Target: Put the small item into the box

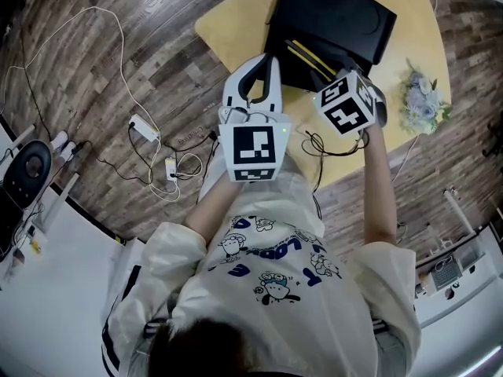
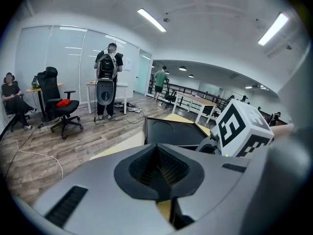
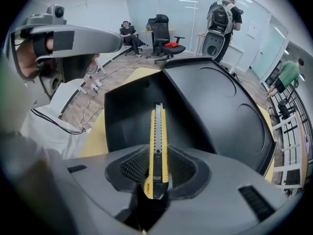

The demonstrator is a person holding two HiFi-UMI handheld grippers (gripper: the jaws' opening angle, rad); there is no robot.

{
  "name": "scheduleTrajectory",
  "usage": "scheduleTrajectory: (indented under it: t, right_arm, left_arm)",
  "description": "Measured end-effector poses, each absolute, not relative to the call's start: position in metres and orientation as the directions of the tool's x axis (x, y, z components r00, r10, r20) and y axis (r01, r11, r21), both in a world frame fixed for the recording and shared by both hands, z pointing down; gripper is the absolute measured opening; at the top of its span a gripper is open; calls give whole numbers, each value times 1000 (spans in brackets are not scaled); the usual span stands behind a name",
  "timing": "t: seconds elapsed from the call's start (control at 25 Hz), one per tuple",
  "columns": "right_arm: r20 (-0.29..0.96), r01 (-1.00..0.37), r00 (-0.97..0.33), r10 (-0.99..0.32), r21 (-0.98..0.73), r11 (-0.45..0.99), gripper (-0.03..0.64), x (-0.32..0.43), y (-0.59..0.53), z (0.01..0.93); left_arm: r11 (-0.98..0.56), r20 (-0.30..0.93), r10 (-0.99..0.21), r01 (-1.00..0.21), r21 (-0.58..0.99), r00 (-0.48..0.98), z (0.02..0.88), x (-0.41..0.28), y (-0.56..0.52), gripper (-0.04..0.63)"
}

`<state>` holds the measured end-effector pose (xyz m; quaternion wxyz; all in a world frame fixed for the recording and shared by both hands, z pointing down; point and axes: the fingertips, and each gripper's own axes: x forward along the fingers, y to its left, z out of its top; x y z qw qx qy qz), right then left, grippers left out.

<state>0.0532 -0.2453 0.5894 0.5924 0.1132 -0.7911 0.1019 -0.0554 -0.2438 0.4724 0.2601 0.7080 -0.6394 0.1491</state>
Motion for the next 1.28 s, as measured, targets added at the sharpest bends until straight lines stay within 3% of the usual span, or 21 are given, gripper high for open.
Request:
scheduleTrajectory:
  t: [0.36,0.72,1.0,1.28]
  right_arm:
    - [974,-330,-216,-72,-4,944,121,57,-249,600]
    - [929,-464,-324,-181,10,886,101,53,-253,564]
    - [764,-715,-451,-462,0,699,46,48,-261,482]
    - [521,-868,-431,-737,-17,495,40,57,-254,400]
  left_arm:
    - [-36,552,-824,-985,172,126,475,-61,-239,15]
    - [-64,523,-840,-983,172,146,460,-55,-239,15]
    - [-125,440,-880,-981,146,178,419,-42,-246,15]
    - [-189,327,-921,-977,96,210,371,-22,-246,15]
